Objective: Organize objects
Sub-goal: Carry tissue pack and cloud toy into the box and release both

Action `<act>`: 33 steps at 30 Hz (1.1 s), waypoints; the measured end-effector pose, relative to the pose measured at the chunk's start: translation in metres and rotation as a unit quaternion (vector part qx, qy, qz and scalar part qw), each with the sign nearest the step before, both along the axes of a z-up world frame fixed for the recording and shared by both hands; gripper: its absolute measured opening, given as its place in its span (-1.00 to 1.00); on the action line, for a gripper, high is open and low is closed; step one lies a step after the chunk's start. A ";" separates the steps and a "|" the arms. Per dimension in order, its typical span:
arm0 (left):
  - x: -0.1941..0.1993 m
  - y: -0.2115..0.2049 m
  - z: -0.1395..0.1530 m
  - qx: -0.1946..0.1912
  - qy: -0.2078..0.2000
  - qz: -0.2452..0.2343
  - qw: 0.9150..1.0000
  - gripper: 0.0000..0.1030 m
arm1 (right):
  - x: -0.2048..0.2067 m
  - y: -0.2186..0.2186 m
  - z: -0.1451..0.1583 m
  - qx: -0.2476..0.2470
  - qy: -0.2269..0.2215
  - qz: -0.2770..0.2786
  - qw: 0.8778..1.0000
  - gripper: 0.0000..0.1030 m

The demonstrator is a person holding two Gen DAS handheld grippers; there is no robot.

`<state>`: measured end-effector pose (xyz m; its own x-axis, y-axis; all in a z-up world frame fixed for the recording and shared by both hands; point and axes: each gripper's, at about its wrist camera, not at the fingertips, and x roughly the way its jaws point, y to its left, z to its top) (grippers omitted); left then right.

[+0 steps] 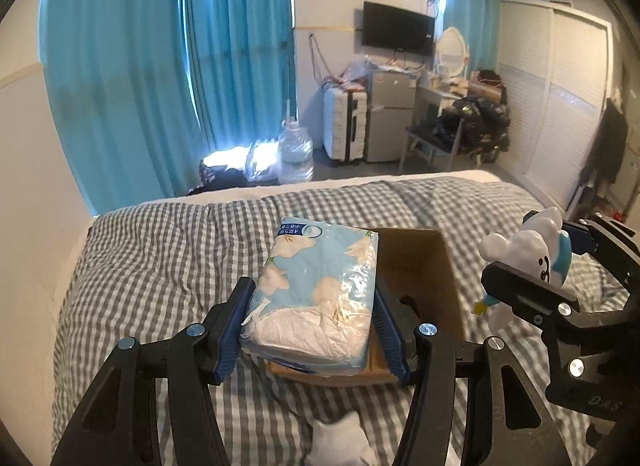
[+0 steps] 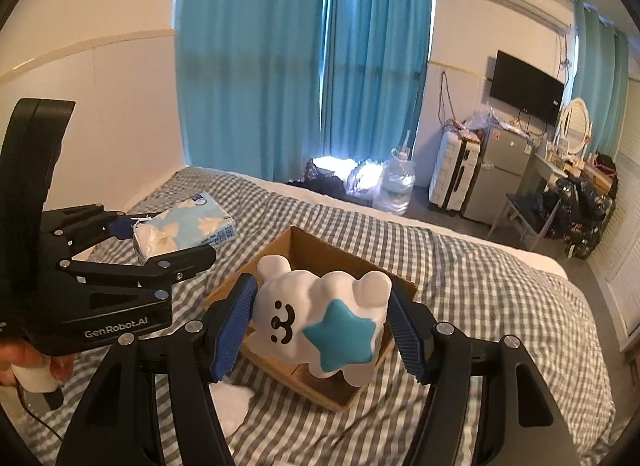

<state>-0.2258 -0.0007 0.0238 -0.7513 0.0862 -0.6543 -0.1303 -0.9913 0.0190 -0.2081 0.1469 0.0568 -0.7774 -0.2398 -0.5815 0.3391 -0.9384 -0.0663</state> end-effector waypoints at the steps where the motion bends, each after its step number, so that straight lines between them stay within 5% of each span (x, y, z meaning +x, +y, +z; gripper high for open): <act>1: -0.007 0.001 -0.006 0.001 -0.005 0.000 1.000 0.15 | -0.010 0.000 -0.006 0.001 -0.005 -0.001 1.000 0.25; 11: -0.066 0.012 -0.063 -0.015 -0.040 -0.003 0.999 0.15 | -0.093 0.011 -0.068 0.010 -0.057 -0.028 0.998 0.25; 21: -0.089 0.033 -0.104 -0.027 -0.059 -0.015 0.998 0.15 | -0.128 0.023 -0.115 0.005 -0.097 -0.040 0.994 0.25; 29: -0.095 0.037 -0.121 -0.028 -0.072 -0.036 0.996 0.17 | -0.131 0.036 -0.118 -0.041 -0.099 -0.042 0.993 0.25; 33: -0.091 0.037 -0.118 -0.024 -0.079 -0.051 0.995 0.48 | -0.125 0.045 -0.107 -0.071 -0.089 -0.043 0.993 0.55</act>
<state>-0.3166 0.0367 -0.0942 -0.6272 0.1231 -0.7690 -0.2360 -0.9711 0.0370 -0.3330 0.1924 -0.0504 -0.6870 -0.2662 -0.6762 0.2525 -0.9600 0.1214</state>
